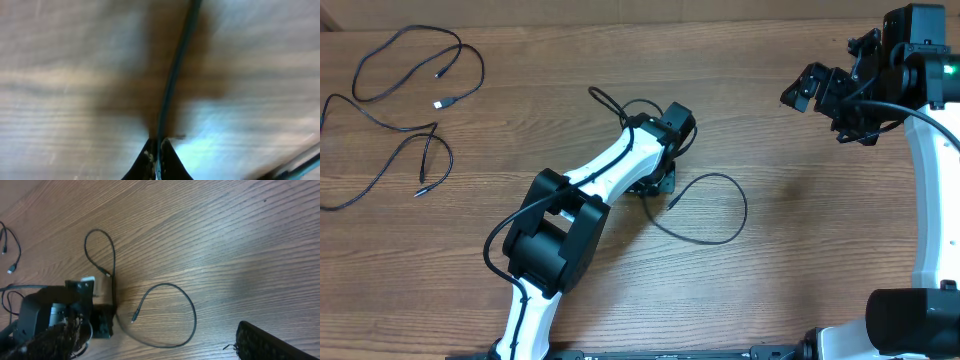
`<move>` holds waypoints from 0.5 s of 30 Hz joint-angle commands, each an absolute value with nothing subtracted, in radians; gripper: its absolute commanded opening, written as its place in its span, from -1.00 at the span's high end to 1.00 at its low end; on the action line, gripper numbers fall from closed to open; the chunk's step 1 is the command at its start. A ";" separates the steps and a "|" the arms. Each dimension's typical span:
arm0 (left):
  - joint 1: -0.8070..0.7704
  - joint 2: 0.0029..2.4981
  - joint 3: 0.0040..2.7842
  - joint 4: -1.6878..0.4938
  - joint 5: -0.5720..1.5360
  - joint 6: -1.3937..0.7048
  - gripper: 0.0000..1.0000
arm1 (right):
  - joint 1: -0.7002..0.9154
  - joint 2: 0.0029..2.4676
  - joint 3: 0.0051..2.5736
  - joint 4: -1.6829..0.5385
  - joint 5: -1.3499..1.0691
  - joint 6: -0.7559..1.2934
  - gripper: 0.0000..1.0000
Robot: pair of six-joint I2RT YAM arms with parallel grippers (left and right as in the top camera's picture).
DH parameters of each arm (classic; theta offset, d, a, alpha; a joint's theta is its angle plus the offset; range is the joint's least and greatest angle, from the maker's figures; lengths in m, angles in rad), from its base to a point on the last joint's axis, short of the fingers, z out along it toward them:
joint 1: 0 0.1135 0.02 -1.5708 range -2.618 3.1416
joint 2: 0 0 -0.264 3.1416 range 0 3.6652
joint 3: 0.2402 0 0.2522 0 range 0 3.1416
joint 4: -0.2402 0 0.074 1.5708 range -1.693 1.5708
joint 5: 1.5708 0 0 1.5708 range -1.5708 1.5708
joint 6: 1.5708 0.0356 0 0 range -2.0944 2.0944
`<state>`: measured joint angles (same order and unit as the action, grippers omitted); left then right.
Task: Untangle cables
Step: 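Pull the grasped cable with the left gripper toward the left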
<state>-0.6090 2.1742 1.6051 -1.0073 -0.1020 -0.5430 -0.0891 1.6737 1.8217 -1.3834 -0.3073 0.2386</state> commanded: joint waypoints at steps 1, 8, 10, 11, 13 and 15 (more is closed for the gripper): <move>-0.601 2.162 1.710 -1.083 -0.114 -0.535 0.92 | -0.086 1.663 1.819 -1.379 -0.300 0.238 -1.00; -0.599 2.055 1.936 -1.266 -0.115 -0.510 0.92 | -0.086 1.663 1.819 -1.379 -0.300 0.238 -1.00; -0.599 2.005 1.977 -1.292 -0.115 -0.499 0.92 | -0.086 1.663 1.819 -1.379 -0.300 0.237 -1.00; -0.599 1.984 1.989 -1.299 -0.115 -0.496 0.91 | -0.086 1.663 1.819 -1.379 -0.300 0.238 -1.00; -0.598 1.933 2.013 -1.311 -0.115 -0.496 0.92 | -0.086 1.663 1.819 -1.379 -0.300 0.238 -1.00; -0.593 1.868 2.025 -1.310 -0.115 -0.506 0.91 | -0.086 1.663 1.819 -1.379 -0.300 0.238 -1.00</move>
<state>-0.6060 1.9743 1.9831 -1.3060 -0.1024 -0.5175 -0.0891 1.6737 1.8217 -1.3834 -0.3069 0.2390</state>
